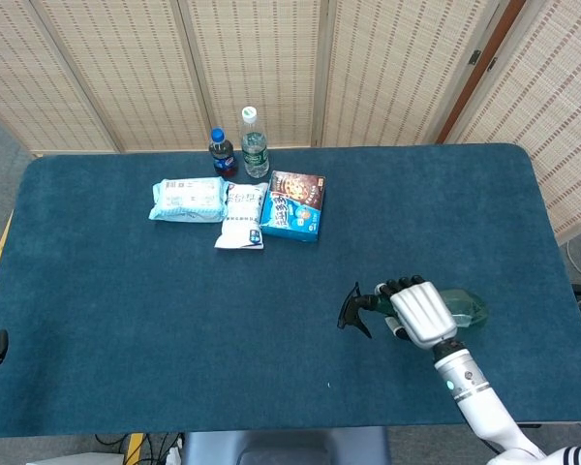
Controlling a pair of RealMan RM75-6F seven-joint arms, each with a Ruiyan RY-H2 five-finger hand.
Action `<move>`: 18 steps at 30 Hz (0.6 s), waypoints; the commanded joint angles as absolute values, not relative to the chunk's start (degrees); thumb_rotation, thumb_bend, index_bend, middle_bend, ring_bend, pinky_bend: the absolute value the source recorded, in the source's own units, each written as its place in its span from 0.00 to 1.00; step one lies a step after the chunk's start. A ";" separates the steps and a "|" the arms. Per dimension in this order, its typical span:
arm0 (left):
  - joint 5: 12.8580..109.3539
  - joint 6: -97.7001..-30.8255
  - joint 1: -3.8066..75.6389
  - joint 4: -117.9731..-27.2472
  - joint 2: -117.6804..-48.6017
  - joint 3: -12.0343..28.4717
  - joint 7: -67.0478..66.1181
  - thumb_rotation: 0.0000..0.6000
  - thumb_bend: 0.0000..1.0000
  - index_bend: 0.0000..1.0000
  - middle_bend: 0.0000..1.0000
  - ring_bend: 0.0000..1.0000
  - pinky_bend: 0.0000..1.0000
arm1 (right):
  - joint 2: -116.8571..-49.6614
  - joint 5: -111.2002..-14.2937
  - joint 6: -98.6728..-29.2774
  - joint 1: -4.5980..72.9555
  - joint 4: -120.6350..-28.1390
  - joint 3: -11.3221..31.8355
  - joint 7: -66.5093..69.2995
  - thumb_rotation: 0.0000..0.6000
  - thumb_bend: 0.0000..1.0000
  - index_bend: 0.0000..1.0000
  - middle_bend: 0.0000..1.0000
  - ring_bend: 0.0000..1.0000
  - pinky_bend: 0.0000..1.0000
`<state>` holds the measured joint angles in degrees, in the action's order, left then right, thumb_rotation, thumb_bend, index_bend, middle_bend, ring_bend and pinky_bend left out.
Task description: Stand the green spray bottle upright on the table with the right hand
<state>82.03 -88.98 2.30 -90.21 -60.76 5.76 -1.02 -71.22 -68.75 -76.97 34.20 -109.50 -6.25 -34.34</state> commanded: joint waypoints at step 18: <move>81.41 -87.43 2.50 -88.16 -61.81 5.09 -0.81 1.00 0.46 0.13 0.01 0.00 0.00 | -74.29 -82.96 -85.08 24.32 -98.49 -0.46 -7.87 1.00 0.33 0.38 0.47 0.41 0.51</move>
